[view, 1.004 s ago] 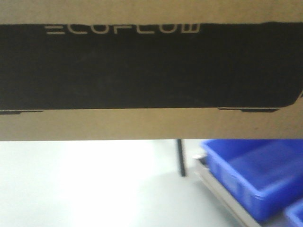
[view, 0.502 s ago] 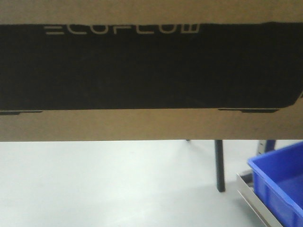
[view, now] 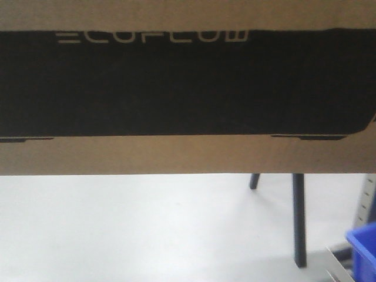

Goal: Grab box from left shelf to table start
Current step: 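Turn the base away from the shelf holding the box in both grippers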

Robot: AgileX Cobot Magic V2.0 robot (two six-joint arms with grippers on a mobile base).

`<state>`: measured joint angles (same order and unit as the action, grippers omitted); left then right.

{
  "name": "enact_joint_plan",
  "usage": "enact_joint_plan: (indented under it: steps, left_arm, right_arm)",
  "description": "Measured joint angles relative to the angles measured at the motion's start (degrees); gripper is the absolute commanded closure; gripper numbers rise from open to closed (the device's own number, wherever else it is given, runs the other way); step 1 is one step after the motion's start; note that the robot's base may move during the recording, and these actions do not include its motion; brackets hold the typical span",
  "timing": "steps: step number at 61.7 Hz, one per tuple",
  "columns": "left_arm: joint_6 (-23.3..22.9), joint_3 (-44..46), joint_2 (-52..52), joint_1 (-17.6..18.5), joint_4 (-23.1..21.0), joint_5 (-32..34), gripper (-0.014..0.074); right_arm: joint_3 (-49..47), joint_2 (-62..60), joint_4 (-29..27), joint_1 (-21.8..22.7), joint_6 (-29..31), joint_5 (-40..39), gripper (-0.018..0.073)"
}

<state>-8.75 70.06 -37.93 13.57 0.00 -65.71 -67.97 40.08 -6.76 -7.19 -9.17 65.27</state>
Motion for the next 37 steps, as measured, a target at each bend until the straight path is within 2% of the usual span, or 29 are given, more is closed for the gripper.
enact_joint_plan:
  steps: [37]
  left_arm:
    - [0.0, 0.0, 0.0, 0.0, 0.0, 0.0, 0.0650]
  right_arm:
    - [0.0, 0.0, 0.0, 0.0, 0.0, 0.0, 0.0533]
